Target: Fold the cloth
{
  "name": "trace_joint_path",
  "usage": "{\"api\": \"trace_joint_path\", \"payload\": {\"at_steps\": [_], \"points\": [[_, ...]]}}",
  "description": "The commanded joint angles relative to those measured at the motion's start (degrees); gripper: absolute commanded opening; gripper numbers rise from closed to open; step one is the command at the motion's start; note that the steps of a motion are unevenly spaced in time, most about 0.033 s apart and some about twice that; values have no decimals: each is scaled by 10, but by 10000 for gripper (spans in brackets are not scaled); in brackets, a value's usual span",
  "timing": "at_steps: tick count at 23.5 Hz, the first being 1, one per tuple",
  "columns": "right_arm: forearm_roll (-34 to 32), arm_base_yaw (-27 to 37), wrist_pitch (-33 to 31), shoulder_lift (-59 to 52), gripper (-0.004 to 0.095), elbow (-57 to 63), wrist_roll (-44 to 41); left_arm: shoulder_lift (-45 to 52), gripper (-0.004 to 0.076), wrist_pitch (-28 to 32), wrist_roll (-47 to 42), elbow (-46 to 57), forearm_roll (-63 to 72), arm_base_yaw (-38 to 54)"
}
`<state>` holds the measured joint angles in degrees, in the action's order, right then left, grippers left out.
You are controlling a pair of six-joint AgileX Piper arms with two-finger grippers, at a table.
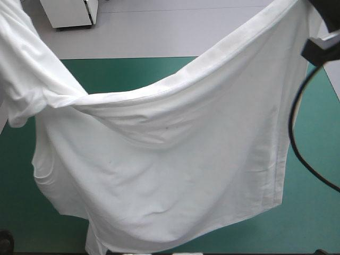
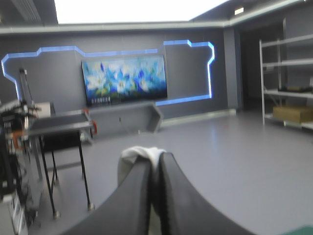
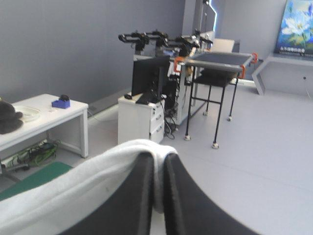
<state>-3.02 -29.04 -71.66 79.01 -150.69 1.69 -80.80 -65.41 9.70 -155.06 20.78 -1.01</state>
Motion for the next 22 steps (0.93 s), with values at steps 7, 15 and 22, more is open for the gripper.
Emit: {"api": "trace_joint_path", "payload": {"at_steps": [7, 15, 22], "points": [[-88, 0, 31, 14, -13, 360, -60, -156, -22, -31, -1, 146, -68, -1], [-132, 83, 154, 118, -17, 476, -108, -306, -22, 5, -1, 158, -65, -1], [25, 189, 171, 248, -17, 476, -63, -399, -22, 44, 1, 158, -65, -2]]}}
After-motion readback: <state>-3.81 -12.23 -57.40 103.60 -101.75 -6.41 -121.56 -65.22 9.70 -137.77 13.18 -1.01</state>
